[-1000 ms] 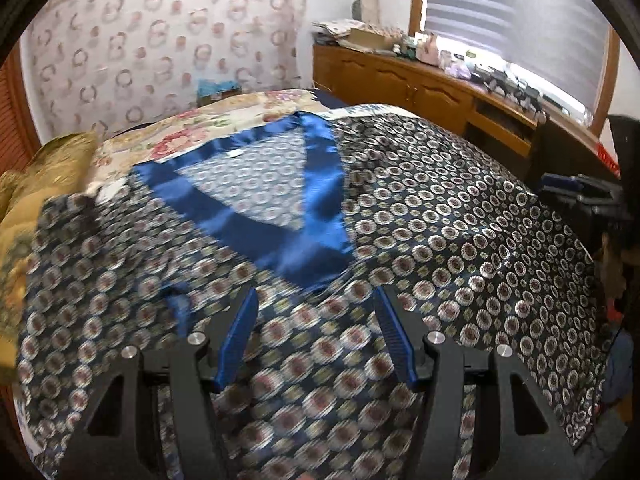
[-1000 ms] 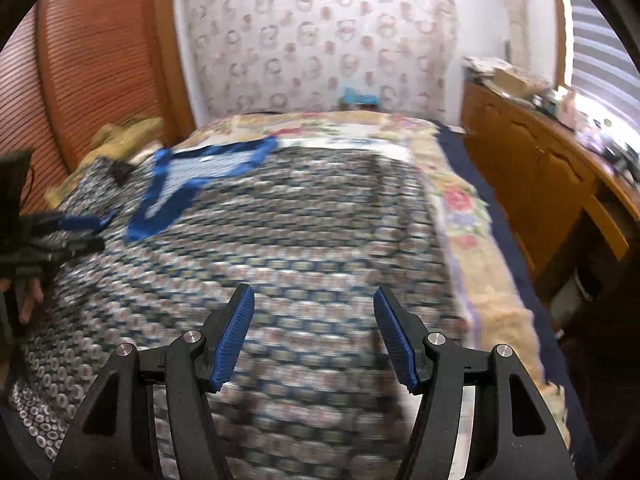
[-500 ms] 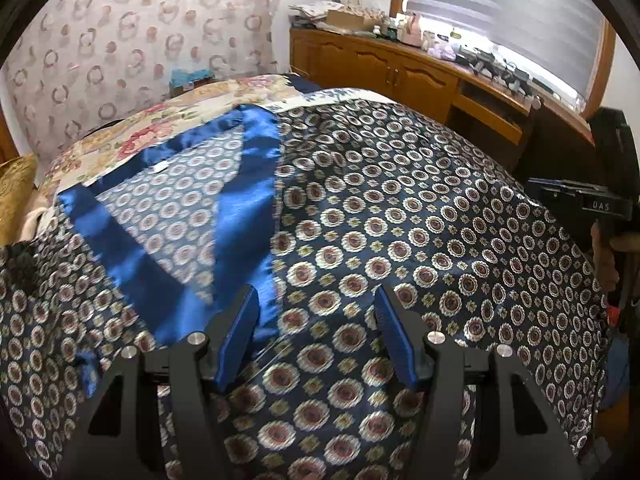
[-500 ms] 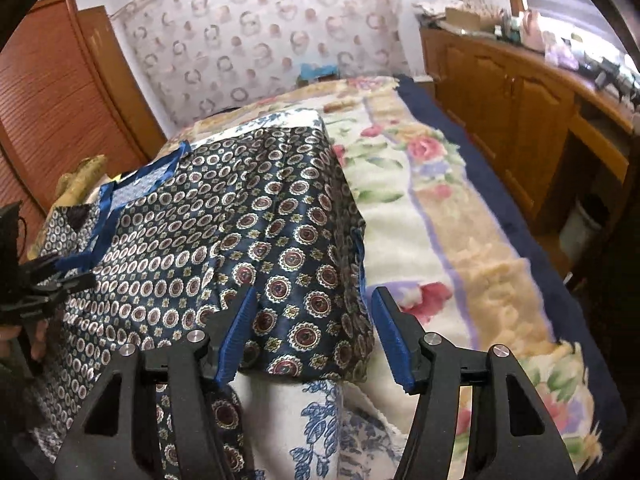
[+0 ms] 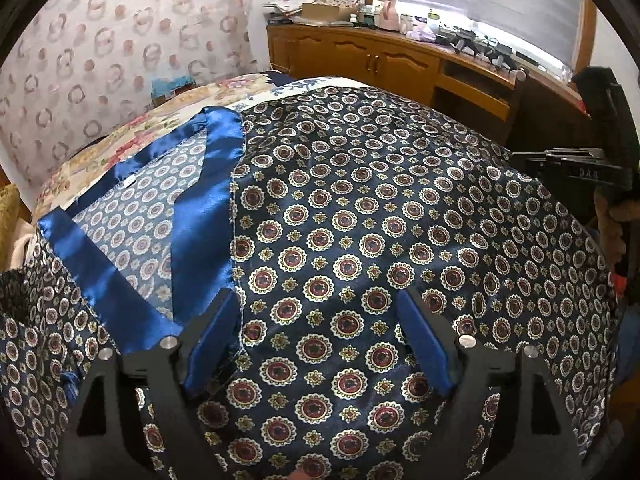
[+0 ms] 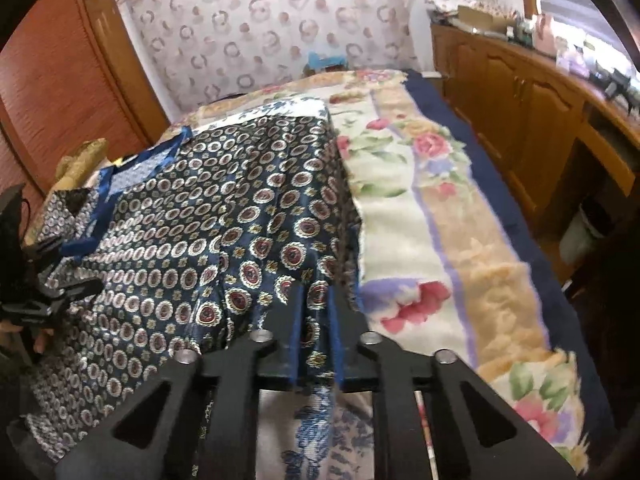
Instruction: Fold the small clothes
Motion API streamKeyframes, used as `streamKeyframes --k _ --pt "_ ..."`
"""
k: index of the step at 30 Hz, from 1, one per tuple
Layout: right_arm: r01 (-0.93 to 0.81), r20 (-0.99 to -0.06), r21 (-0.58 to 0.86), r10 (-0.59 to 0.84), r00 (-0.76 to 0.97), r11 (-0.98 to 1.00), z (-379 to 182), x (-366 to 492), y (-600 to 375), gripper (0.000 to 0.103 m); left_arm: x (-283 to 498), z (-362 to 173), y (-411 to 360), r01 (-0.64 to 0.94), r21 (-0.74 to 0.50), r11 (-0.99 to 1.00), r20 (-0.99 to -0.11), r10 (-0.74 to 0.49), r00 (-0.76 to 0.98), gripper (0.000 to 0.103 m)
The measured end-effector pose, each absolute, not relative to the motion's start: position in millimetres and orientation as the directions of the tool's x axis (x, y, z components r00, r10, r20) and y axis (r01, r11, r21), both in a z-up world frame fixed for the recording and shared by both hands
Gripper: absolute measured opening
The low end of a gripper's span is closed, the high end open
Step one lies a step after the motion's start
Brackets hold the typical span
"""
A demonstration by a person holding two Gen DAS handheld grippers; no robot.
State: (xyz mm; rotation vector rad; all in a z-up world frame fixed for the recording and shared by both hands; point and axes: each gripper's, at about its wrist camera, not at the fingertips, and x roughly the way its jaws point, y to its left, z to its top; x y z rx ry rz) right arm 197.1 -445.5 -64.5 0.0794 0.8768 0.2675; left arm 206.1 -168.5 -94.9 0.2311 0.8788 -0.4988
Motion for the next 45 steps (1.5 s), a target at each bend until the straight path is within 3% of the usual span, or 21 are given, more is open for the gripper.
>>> streamKeyframes --k 9,21,28,33,36,38,45 --pt "-0.240 -0.716 0.080 0.224 0.662 0.967 -46 189 -428 0.001 203 -97 -166 0.469 -0.007 0.883 -0.786 -0.295 0.544 0.089" --pt "-0.397 -0.639 0.076 0.350 0.685 0.915 -14 179 -369 0.001 207 -95 -166 0.458 -0.024 0.888 -0.786 -0.300 0.541 0.092" --pt "-0.468 -0.704 0.094 0.391 0.593 0.879 -47 181 -330 0.001 191 -63 -139 0.377 -0.096 0.921 -0.661 -0.342 0.668 0.092" --pt "-0.469 -0.724 0.096 0.385 0.572 0.878 -57 178 -326 0.002 170 -34 -134 0.393 -0.048 0.918 -0.602 -0.341 0.722 0.092" --pt "-0.454 -0.712 0.101 0.383 0.588 0.885 -50 170 -330 0.013 159 -20 -127 0.406 -0.079 0.911 -0.571 -0.375 0.730 0.092" --pt "-0.435 -0.698 0.098 0.374 0.611 0.895 -41 163 -338 0.027 154 -12 -123 0.417 -0.099 0.903 -0.562 -0.397 0.726 0.092" --pt "-0.333 -0.657 0.069 0.294 0.694 0.940 -21 153 -378 0.042 132 -6 -127 0.432 -0.069 0.899 -0.556 -0.394 0.732 0.092"
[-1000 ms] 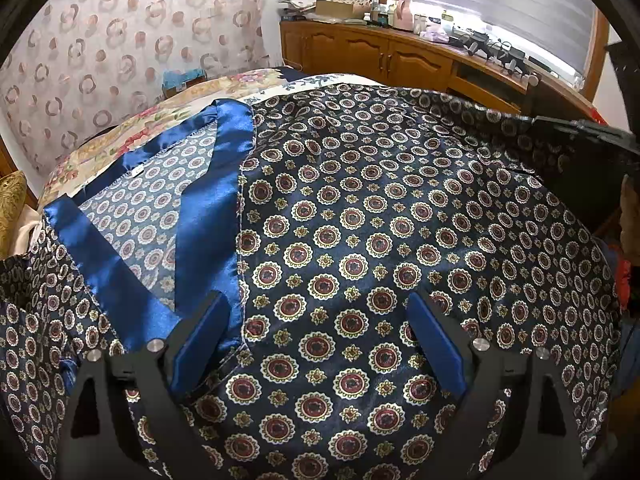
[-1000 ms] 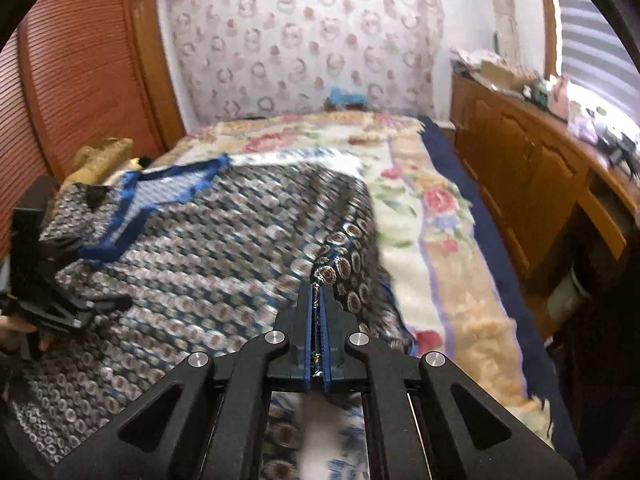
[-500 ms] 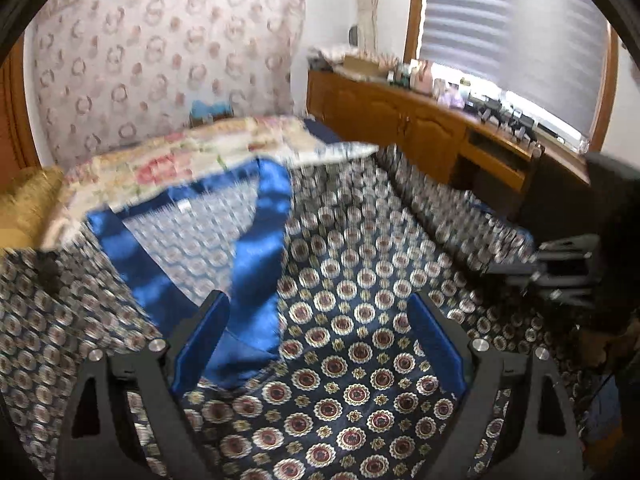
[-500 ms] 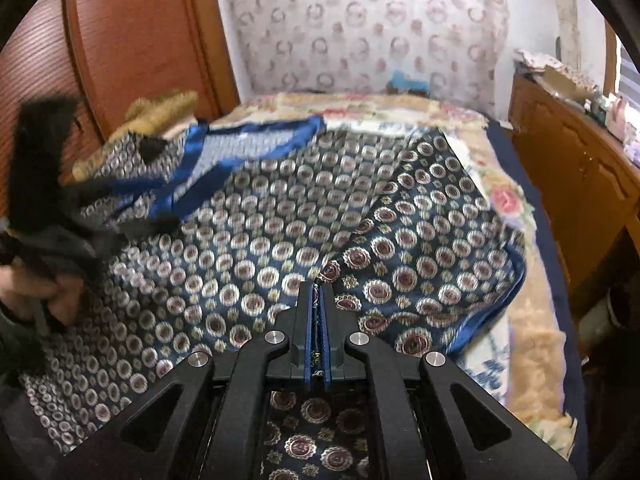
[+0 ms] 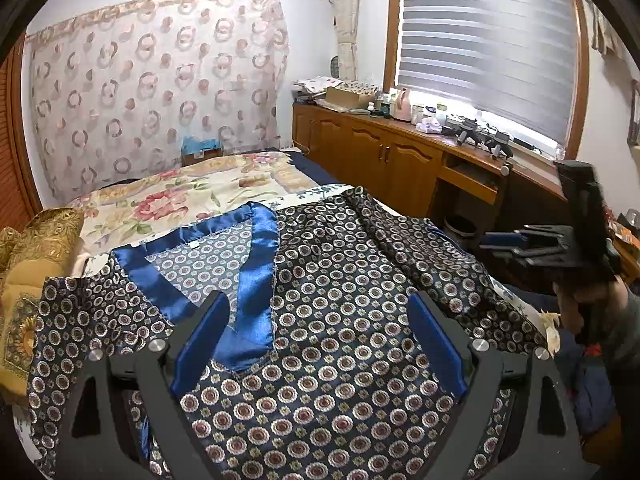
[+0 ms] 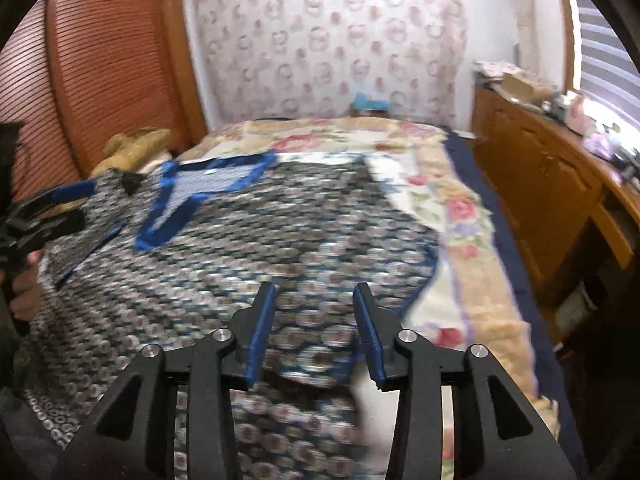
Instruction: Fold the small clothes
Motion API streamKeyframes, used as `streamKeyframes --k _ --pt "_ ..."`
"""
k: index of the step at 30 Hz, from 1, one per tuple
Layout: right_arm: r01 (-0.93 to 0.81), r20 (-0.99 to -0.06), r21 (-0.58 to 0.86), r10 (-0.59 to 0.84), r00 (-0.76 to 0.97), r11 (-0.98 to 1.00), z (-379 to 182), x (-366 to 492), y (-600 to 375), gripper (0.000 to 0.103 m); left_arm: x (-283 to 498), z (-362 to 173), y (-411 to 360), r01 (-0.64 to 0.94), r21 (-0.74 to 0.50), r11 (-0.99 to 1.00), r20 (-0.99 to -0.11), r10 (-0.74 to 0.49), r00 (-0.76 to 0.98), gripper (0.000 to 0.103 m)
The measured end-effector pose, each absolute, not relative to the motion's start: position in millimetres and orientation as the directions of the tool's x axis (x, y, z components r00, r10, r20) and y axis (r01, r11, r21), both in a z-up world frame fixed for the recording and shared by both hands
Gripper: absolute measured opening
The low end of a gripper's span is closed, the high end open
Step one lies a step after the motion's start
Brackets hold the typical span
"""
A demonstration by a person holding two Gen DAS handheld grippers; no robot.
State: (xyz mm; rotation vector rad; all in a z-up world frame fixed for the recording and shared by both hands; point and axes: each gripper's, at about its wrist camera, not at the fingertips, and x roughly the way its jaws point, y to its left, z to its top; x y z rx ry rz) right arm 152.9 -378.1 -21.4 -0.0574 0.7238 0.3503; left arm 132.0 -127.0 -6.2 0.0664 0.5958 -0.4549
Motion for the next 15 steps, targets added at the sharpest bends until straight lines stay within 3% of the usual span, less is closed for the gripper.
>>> streamKeyframes --k 8,15 --pt "-0.186 -0.729 0.108 0.206 0.653 0.976 -53 192 -419 0.044 120 -8 -132 0.451 -0.087 0.888 -0.555 -0.419 0.719 0.092" --pt "-0.165 -0.776 0.161 0.228 0.588 0.973 -67 221 -424 0.043 115 -11 -127 0.447 -0.103 0.889 -0.554 -0.424 0.717 0.092"
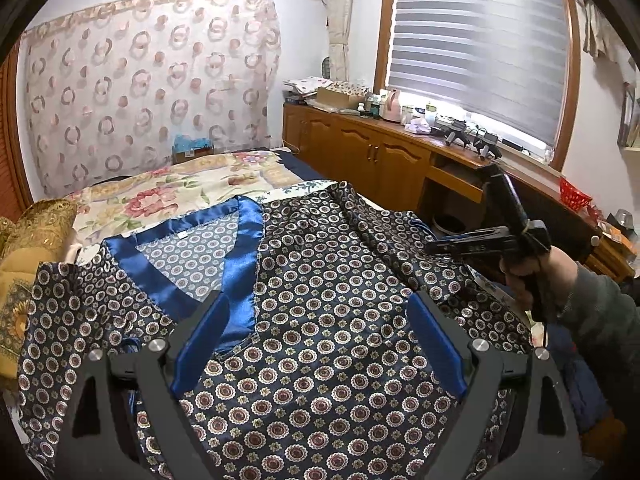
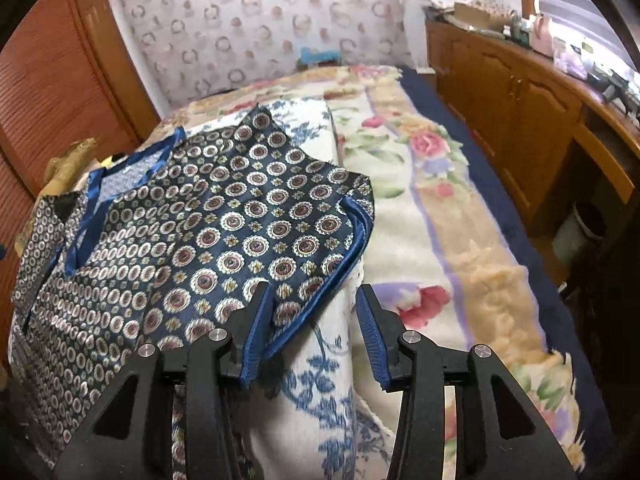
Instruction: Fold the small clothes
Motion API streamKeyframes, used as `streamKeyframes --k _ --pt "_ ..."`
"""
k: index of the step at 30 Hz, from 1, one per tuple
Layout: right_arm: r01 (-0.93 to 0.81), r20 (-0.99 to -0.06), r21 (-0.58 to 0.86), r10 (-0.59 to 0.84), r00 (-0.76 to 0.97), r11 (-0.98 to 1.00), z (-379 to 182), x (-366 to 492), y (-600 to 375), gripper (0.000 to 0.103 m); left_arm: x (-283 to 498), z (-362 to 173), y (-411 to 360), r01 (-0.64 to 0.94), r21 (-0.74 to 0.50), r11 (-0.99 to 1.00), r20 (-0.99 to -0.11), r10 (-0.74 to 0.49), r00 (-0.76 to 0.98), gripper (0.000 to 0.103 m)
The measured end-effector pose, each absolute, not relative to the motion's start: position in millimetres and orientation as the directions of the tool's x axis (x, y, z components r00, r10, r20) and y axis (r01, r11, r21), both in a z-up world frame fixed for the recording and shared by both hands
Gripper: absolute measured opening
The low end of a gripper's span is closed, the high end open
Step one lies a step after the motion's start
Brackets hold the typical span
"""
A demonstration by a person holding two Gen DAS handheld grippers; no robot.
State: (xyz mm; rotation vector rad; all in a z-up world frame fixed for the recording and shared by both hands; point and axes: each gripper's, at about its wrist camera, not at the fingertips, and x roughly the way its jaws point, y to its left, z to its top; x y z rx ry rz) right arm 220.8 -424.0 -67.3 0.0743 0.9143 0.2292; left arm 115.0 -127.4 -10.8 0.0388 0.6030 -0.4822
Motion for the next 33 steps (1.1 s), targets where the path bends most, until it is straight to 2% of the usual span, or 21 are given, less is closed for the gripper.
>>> streamKeyframes --k 1,2,3,5,7,10,19,23,24,26,27,33 --pt "-0.161 -0.784 0.148 0.216 0.582 0.976 -69 225 -422 0.040 115 -12 -126 0.443 -0.106 0.890 -0.556 -0.422 0.716 0.092" --pt "-0.166 -0.781 0.142 0.213 0.587 0.976 -68 227 -420 0.031 115 -14 -124 0.441 -0.109 0.891 -0.558 -0.422 0.715 0.092" --pt "-0.170 -0.779 0.126 0.203 0.594 0.977 -67 228 -418 0.029 115 -15 -122 0.438 -0.111 0.892 -0.560 -0.420 0.714 0.092" --pt "-0.169 -0.775 0.050 0.145 0.615 0.984 -64 228 -413 0.013 116 -19 -118 0.429 -0.112 0.896 -0.565 -0.412 0.715 0.092" --pt "-0.182 -0.762 -0.031 0.095 0.641 0.983 -62 226 -405 0.003 116 -21 -112 0.420 -0.115 0.900 -0.565 -0.406 0.718 0.092" --pt "-0.227 -0.738 -0.049 0.117 0.664 0.973 -55 220 -397 0.001 119 -25 -100 0.394 -0.129 0.910 -0.568 -0.394 0.723 0.092" --pt "-0.437 -0.642 0.032 0.353 0.680 0.899 -3 203 -326 0.001 120 -30 -56 0.307 -0.167 0.937 -0.558 -0.347 0.754 0.092" --pt "-0.525 -0.641 0.030 0.420 0.643 0.850 4 203 -279 0.002 119 -31 -42 0.287 -0.176 0.942 -0.555 -0.335 0.762 0.092" --pt "-0.546 -0.648 0.031 0.433 0.627 0.837 3 204 -270 0.004 119 -31 -40 0.286 -0.176 0.942 -0.554 -0.335 0.762 0.092" --pt "-0.576 -0.651 -0.013 0.431 0.625 0.817 -2 202 -252 0.024 119 -31 -33 0.284 -0.171 0.943 -0.552 -0.330 0.766 0.092" --pt "-0.575 -0.648 -0.036 0.419 0.635 0.817 -3 203 -248 0.029 119 -31 -30 0.284 -0.165 0.945 -0.552 -0.327 0.767 0.092" --pt "-0.520 -0.675 -0.075 0.341 0.654 0.851 -20 223 -258 0.037 133 -31 1 0.240 -0.121 0.963 -0.567 -0.265 0.780 0.092"
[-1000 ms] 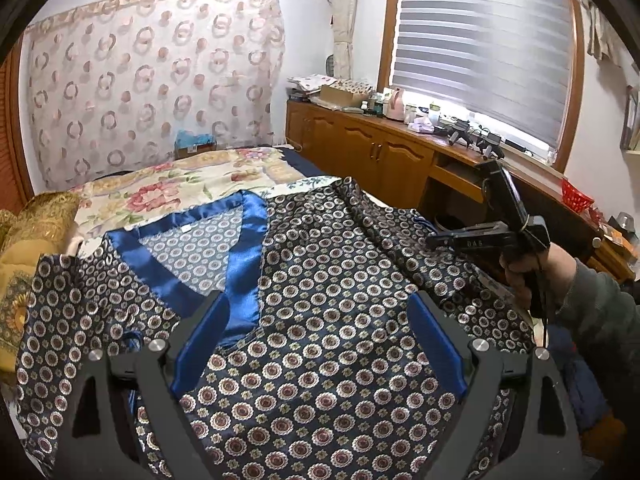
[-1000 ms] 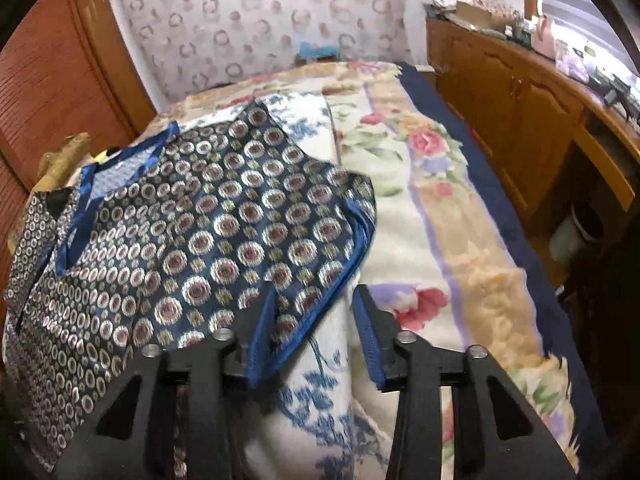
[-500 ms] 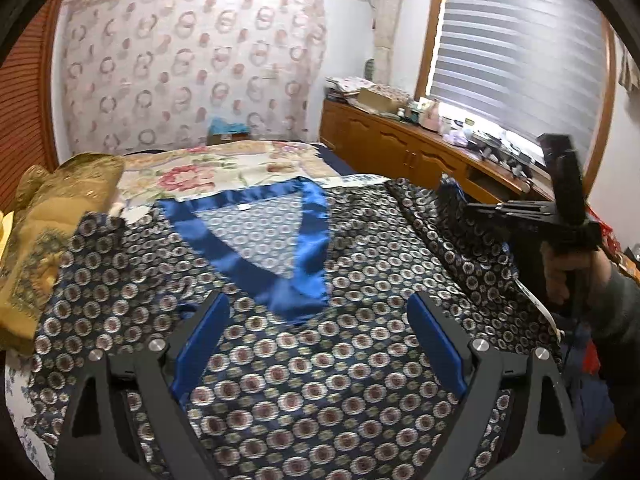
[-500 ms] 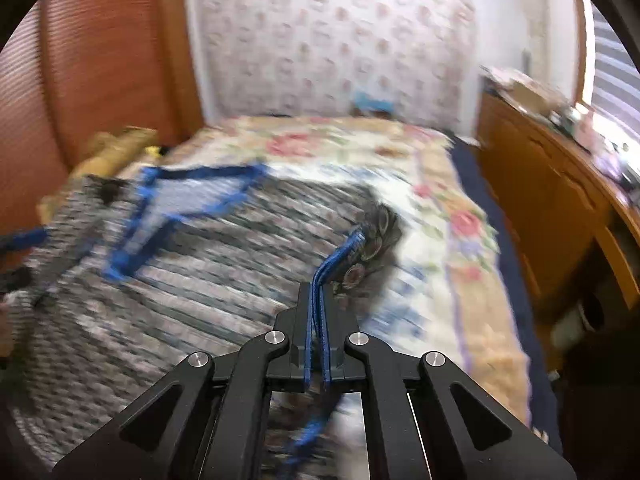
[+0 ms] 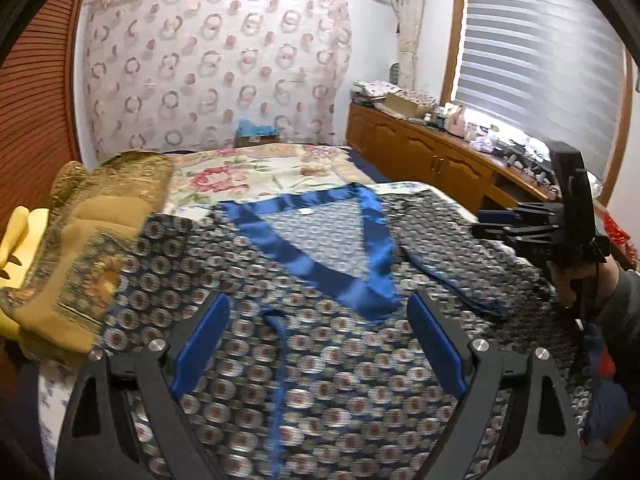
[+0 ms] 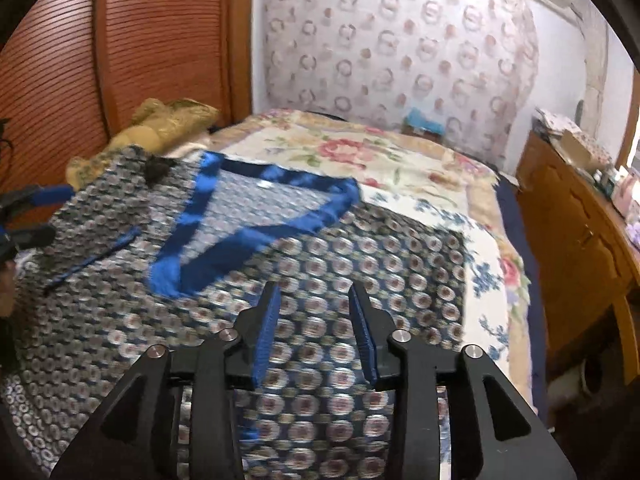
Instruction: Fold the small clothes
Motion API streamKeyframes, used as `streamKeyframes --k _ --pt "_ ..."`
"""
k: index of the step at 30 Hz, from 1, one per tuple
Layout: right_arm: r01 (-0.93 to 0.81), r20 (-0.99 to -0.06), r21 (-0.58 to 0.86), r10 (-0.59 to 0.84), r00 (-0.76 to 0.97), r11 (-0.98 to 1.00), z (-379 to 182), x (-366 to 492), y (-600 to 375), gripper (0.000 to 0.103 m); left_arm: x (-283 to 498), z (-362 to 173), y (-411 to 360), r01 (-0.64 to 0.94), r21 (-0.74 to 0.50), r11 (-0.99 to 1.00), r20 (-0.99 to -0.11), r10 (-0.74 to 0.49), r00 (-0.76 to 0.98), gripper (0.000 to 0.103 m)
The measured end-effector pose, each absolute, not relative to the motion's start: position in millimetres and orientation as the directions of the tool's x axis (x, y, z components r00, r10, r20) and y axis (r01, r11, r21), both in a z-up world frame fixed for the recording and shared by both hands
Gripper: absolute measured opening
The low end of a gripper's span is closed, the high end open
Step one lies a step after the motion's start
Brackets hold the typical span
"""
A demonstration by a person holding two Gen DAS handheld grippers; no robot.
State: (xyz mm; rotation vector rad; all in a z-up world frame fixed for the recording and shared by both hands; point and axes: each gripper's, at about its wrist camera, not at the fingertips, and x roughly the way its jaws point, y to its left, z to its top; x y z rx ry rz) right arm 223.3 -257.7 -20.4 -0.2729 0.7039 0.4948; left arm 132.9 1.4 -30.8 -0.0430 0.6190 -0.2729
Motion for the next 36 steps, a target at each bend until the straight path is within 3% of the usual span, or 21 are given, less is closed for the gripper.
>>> streamKeyframes --k 3,8,12,20,26,30,36 --pt "-0.478 -0.698 -0.080 0.293 0.654 0.875 -29 238 -275 0.040 142 -33 20 0.206 -0.106 0.973 -0.577 -0.229 0.784 0.092" --pt "-0.431 -0.717 -0.073 0.253 0.649 0.900 -32 261 -294 0.054 163 -35 51 0.139 -0.086 0.987 -0.605 -0.162 0.779 0.092" --pt "-0.395 -0.730 -0.094 0.206 0.651 0.914 -36 283 -305 0.057 180 -36 67 0.112 -0.067 0.991 -0.619 -0.129 0.775 0.092" --pt "-0.382 -0.766 -0.085 0.185 0.616 0.920 -49 323 -319 0.057 213 -36 74 0.143 -0.015 0.990 -0.663 -0.116 0.739 0.072" --pt "-0.396 -0.782 -0.065 0.200 0.591 0.916 -57 342 -318 0.057 236 -42 86 0.156 -0.021 0.988 -0.712 -0.124 0.691 0.046" --pt "-0.402 -0.800 -0.063 0.195 0.568 0.914 -67 353 -315 0.058 247 -47 89 0.166 -0.020 0.986 -0.740 -0.126 0.660 0.042" --pt "-0.395 -0.782 -0.018 0.233 0.578 0.919 -72 355 -317 0.066 254 -55 90 0.187 -0.025 0.982 -0.770 -0.138 0.623 0.042"
